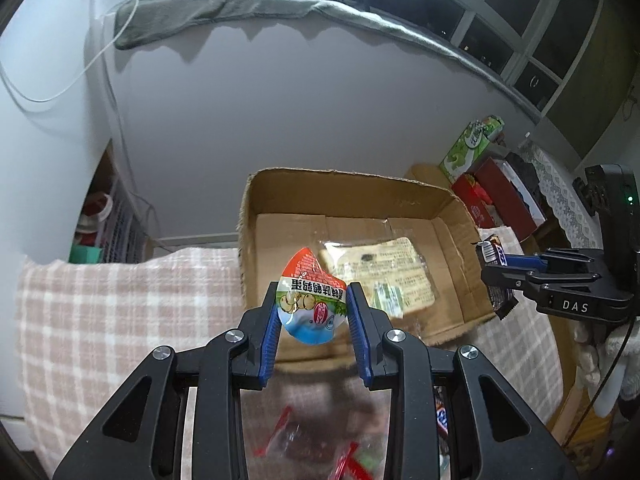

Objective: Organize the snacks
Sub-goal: 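Open the left gripper over the box while the right releases the chocolate bar inside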

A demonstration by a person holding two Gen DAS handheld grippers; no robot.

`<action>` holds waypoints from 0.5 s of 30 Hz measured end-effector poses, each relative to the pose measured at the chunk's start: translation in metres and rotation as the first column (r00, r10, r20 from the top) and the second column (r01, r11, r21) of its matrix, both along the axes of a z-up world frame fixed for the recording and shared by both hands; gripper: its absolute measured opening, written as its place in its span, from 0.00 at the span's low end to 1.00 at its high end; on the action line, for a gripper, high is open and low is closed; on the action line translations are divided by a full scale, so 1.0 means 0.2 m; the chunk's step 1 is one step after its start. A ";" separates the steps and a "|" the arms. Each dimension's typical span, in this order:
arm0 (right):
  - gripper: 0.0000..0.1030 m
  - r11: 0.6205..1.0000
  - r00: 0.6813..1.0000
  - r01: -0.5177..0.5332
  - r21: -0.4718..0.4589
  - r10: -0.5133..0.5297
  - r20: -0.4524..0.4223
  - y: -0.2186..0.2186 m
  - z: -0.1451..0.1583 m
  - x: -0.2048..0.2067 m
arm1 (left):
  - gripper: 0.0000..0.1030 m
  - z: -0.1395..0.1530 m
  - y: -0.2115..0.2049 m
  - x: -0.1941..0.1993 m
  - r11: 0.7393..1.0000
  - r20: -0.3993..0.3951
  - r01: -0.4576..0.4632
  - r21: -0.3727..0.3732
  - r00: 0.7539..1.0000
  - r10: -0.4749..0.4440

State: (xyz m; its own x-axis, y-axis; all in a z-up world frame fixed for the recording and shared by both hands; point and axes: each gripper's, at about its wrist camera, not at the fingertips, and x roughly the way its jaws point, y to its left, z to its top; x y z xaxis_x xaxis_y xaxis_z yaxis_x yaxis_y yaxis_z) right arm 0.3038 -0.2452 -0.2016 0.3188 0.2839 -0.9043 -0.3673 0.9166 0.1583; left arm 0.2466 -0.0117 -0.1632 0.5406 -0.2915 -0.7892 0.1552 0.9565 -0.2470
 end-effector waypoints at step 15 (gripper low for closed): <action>0.73 0.999 1.000 0.030 -0.011 -0.030 0.002 -0.03 -0.05 0.07 | 0.47 -0.05 -0.03 0.09 1.000 -0.050 -0.007 0.002 0.999 0.007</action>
State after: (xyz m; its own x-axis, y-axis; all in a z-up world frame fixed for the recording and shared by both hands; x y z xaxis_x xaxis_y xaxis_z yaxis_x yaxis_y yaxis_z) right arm 0.3175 -0.2507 -0.2119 0.3284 0.2644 -0.9067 -0.3396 0.9289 0.1479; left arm 0.2637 -0.0176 -0.1734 0.5020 -0.2863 -0.8161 0.1362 0.9580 -0.2523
